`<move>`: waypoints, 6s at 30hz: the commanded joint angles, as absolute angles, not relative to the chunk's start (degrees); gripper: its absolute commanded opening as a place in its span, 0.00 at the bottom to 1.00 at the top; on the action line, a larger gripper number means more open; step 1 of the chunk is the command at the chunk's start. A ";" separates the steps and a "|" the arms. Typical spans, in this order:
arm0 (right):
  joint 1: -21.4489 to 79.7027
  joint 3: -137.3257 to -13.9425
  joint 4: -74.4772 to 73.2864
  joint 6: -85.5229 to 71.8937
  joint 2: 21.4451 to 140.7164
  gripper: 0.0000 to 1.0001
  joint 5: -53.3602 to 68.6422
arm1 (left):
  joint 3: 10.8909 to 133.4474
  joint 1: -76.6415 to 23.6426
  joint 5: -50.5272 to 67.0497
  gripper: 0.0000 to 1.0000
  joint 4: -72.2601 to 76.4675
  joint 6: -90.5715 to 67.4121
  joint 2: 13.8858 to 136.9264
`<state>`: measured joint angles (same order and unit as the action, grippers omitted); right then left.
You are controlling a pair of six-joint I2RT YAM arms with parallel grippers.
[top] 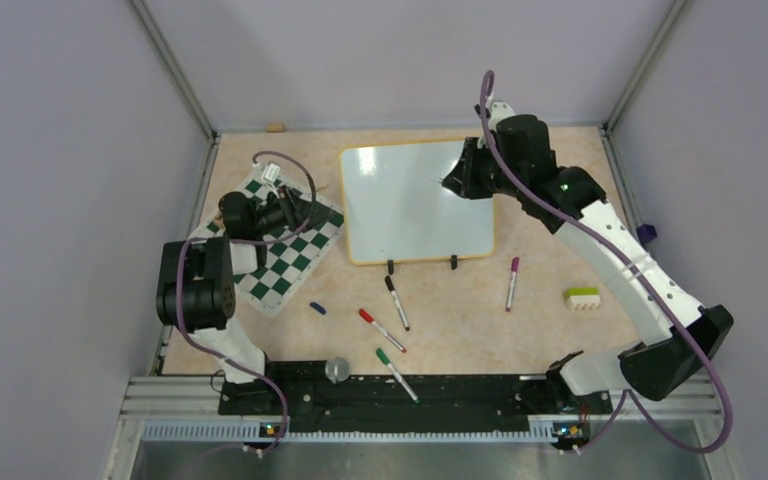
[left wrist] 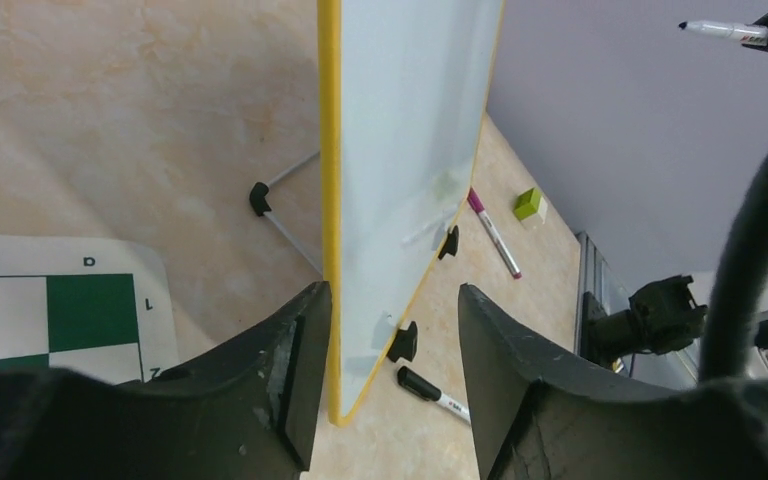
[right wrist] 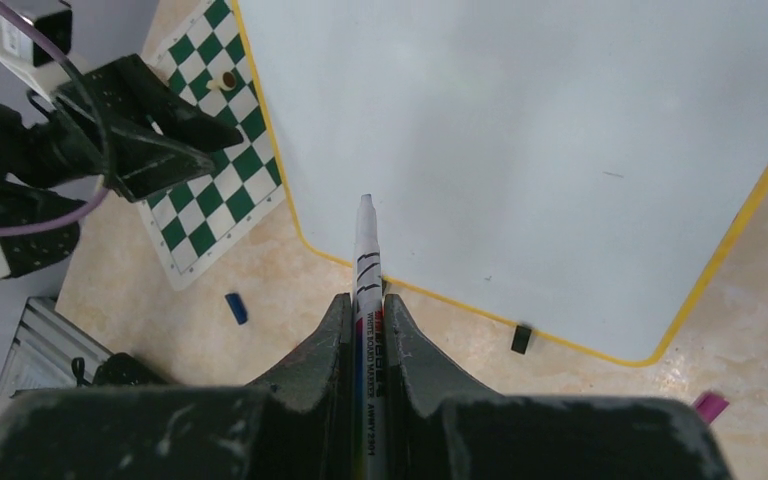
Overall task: Write a sentence on the whiteboard
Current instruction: Adjust the whiteboard at the center of the board.
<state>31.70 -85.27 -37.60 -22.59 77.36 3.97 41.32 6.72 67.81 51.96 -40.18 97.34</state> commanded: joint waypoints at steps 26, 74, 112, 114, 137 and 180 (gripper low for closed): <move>30.56 -96.89 -33.29 -19.39 84.17 0.00 7.50 | 51.58 5.79 67.88 0.83 92.72 -60.13 118.78; 28.41 -76.89 -30.45 -14.56 68.08 0.00 4.45 | 55.04 -5.66 78.47 0.00 92.72 -54.32 125.06; 28.47 -78.19 -27.39 -13.49 70.22 0.00 6.08 | 44.96 -1.56 72.30 0.29 92.81 -48.88 118.25; 28.39 -78.87 -27.49 -13.60 70.83 0.00 6.09 | 43.81 -1.16 73.76 0.35 92.81 -47.25 116.65; 28.40 -82.48 -26.93 -15.68 75.79 0.00 7.87 | 42.57 1.55 71.33 0.15 92.72 -41.61 114.56; 37.53 -93.78 -24.35 -13.71 87.67 0.00 2.10 | 56.51 -1.72 77.43 0.82 92.72 -54.24 123.09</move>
<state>36.82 -90.89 -26.50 -14.87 87.74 2.44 54.70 -1.69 76.03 87.42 -52.49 122.37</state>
